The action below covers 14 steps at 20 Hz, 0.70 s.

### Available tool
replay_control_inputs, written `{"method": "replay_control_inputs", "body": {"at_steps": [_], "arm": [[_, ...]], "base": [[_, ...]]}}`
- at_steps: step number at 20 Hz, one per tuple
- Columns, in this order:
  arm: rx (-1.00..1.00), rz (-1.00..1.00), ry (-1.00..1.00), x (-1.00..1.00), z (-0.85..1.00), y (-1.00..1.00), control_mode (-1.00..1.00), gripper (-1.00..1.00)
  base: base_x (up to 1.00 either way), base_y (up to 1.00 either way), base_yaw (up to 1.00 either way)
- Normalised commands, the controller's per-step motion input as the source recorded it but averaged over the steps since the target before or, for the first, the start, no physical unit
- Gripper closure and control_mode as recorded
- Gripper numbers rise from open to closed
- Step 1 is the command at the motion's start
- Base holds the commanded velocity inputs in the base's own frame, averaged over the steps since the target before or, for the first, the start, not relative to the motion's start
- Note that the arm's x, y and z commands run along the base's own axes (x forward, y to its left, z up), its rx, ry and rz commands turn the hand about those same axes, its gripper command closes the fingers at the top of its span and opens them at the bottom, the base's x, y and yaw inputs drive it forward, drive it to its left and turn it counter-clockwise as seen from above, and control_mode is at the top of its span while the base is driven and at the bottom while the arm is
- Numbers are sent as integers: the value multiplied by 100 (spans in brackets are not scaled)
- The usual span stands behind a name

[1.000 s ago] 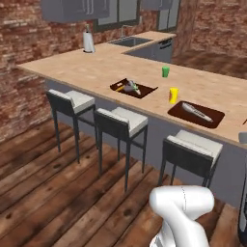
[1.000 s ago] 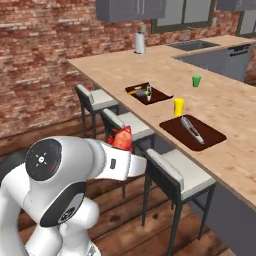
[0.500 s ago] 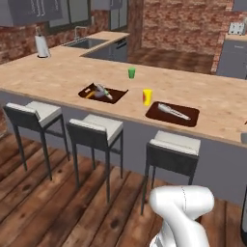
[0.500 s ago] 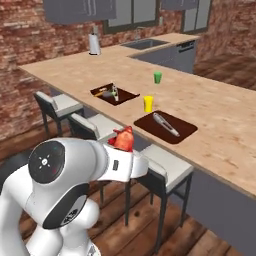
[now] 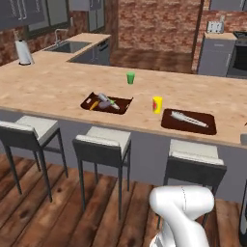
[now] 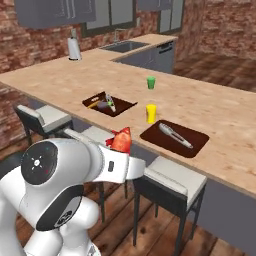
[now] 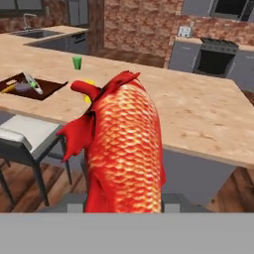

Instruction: Gather the carrot and eggplant from the fridge and place them on a tray on the dining counter. Then gather the fishs from the fridge and place them on the other tray.

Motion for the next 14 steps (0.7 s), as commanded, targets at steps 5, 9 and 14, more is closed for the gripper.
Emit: {"method": "replay_control_inputs", "body": {"at_steps": [5,9,14], "arm": [[0,0,0,0,0,0,100,100],[0,0,0,0,0,0,100,100],[0,0,0,0,0,0,100,100]], "base": [[75,6,-29],[63,17,-27],[55,30,-25]]}}
